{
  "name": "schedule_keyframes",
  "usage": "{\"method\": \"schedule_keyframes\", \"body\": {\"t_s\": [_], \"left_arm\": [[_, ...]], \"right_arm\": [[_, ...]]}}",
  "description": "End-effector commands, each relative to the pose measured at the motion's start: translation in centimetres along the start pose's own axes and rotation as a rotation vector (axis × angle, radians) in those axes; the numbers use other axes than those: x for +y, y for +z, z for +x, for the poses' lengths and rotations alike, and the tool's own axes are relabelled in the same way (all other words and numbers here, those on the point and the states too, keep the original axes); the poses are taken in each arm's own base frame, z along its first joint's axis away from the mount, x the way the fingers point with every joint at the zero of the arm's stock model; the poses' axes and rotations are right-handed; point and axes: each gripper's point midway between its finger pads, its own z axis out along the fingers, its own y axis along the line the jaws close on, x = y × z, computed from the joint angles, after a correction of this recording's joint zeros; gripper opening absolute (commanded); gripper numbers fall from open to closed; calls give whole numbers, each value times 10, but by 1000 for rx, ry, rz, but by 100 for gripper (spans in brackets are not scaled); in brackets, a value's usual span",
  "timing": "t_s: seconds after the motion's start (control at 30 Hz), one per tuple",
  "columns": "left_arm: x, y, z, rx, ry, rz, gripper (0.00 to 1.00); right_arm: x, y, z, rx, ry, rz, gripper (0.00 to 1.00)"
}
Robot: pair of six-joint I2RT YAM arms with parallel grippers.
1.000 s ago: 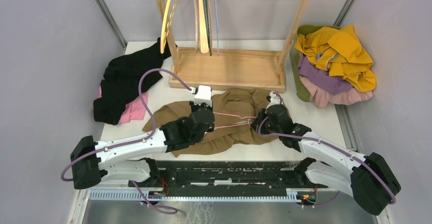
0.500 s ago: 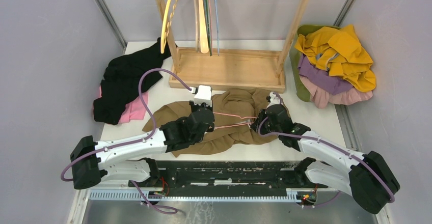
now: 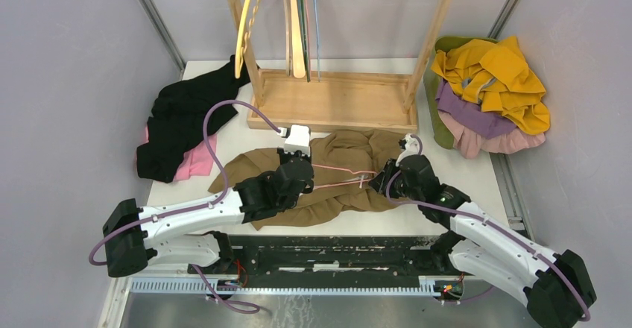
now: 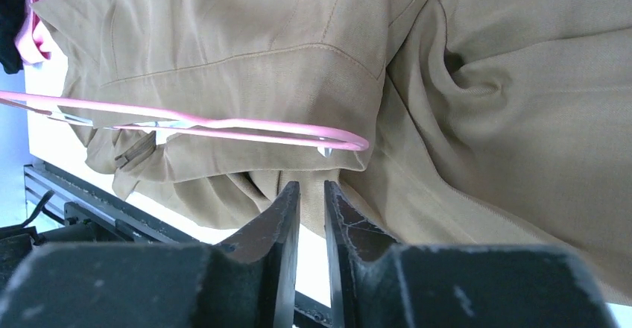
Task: Place the skirt on the hanger
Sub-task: Hang the skirt on the hanger.
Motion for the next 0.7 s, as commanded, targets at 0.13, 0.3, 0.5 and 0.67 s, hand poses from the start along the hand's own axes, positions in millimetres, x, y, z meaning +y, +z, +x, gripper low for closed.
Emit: {"method": "schedule_keyframes", "body": {"t_s": [0.13, 0.3, 0.5, 0.67], "left_arm": [[-1, 4, -21, -46, -40, -14, 4], [6, 10, -20, -37, -50, -18, 4], [9, 11, -23, -35, -60, -6, 4], [6, 13, -19, -26, -60, 2, 4]], "right_arm": [[15, 12, -8, -36, 85, -59, 17], [16, 28, -5, -30, 122, -73, 16], [10, 36, -5, -56, 83, -38, 19], [6, 37, -8, -84, 13, 22, 25]]}}
